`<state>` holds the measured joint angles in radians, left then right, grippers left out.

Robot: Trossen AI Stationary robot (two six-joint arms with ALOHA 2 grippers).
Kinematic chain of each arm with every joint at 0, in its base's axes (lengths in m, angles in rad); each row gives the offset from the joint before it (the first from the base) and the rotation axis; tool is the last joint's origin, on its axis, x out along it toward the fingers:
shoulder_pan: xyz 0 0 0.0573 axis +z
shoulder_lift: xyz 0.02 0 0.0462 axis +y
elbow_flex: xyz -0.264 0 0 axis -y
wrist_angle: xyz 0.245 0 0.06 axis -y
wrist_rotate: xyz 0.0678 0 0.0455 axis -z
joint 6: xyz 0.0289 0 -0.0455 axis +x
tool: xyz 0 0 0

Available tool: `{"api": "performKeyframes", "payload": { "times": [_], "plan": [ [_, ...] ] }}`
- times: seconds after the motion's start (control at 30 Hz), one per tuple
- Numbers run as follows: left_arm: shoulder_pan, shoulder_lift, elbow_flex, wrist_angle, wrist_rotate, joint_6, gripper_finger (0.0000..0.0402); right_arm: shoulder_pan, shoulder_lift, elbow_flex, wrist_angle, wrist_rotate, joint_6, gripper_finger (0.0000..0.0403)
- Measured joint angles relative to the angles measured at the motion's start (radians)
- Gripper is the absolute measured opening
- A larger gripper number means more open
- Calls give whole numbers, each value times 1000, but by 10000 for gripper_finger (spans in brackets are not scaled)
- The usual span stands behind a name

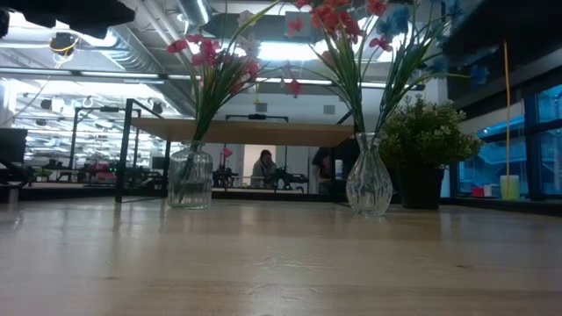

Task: Pick and place flowers into a vace then onto a shelf
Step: Put the right transparent vase on the shelf

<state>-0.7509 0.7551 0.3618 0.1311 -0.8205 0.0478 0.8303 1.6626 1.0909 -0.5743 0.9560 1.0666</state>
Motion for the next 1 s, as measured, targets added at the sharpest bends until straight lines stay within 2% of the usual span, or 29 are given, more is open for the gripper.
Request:
{"api": "performKeyframes", "payload": {
  "times": [0.23,0.37,0.5,0.63,0.77,1.0],
  "plan": [
    [0,0,0,-2,1,0,73,-11,60,-31,-66,20,167,4],
    [0,0,0,-2,1,0,74,-25,64,-49,-66,184,180,28],
    [0,0,0,-2,4,0,71,-39,64,-93,-64,303,224,59],
    [0,0,0,-2,4,0,71,-60,64,-178,-10,299,295,91],
    [0,0,0,-5,4,0,71,-87,64,-255,104,286,291,126],
    [0,0,0,-18,4,-7,66,-141,64,-287,164,264,268,198]
  ]
}}
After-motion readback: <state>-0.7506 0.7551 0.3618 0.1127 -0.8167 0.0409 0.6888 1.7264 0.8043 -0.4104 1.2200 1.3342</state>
